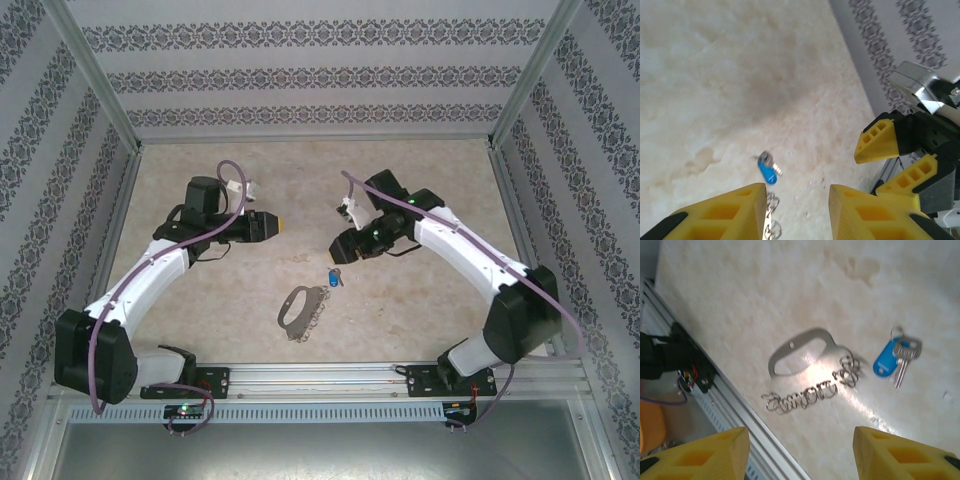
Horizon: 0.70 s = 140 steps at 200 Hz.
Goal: Put the keys on the keyring
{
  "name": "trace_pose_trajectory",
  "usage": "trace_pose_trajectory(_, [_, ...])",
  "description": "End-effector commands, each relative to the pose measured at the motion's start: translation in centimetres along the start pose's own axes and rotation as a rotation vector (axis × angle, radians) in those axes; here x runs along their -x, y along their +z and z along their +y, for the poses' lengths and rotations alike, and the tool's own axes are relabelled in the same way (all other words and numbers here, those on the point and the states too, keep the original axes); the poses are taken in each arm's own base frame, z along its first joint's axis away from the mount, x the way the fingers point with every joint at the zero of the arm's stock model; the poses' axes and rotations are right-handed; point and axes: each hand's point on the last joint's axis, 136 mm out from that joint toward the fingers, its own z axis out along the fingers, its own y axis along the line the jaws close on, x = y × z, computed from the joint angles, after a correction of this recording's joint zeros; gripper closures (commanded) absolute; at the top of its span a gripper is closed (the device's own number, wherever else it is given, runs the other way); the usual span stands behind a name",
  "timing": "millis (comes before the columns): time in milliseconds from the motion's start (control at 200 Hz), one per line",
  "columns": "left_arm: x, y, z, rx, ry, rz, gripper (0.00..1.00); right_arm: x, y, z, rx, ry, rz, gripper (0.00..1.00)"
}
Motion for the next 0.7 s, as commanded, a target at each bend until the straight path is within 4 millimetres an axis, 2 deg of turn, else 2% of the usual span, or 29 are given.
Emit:
trace_pose_trajectory(0, [-3.5,0.0,1.5,0.067,-0.062,0.11,0.63,-2.2,0.7,0.3,-0.004,0.016,0.096,0.41])
trace_pose_trajectory(65, [-5.0,0.1,1.8,0.1,-0.1,0.137,0.63,-2.5,1.1,0.9,0.021,0.012,0.095,0.39])
trace_pose_trajectory(135, [-6.2,0.0,2.5,0.127,-0.155,0.131,0.63,-2.6,1.6,2.8,0.073,-0.044,0.086,0.35])
trace_pose_trajectory(210, [-6.9,-0.2,3.4,0.159,-0.212,0.102,0.62,-3.3,2.3,5.2,0.1,-0.177,0.113,0.35])
trace_pose_trajectory(320, [-7.6,0.5,3.6,0.102,-0.28,0.096,0.62,-4.5,3.7,8.2,0.124,-0.398,0.154,0.34])
trace_pose_trajectory(395, [-8.5,0.9,3.0,0.063,-0.297,0.138,0.62,-5.0,4.9,7.7,0.091,-0.415,0.189,0.35])
trace_pose_trajectory(460, [-9.8,0.2,2.3,0.089,-0.253,0.193,0.61,-5.4,5.3,7.0,0.079,-0.39,0.214,0.37])
trace_pose_trajectory(590, [-12.6,-1.4,1.4,0.158,-0.225,0.265,0.6,-5.4,5.0,7.0,0.087,-0.38,0.167,0.36])
trace_pose_trajectory(694, [-16.1,-2.3,1.0,0.222,-0.203,0.335,0.6,-4.6,4.4,7.5,0.119,-0.357,0.112,0.33])
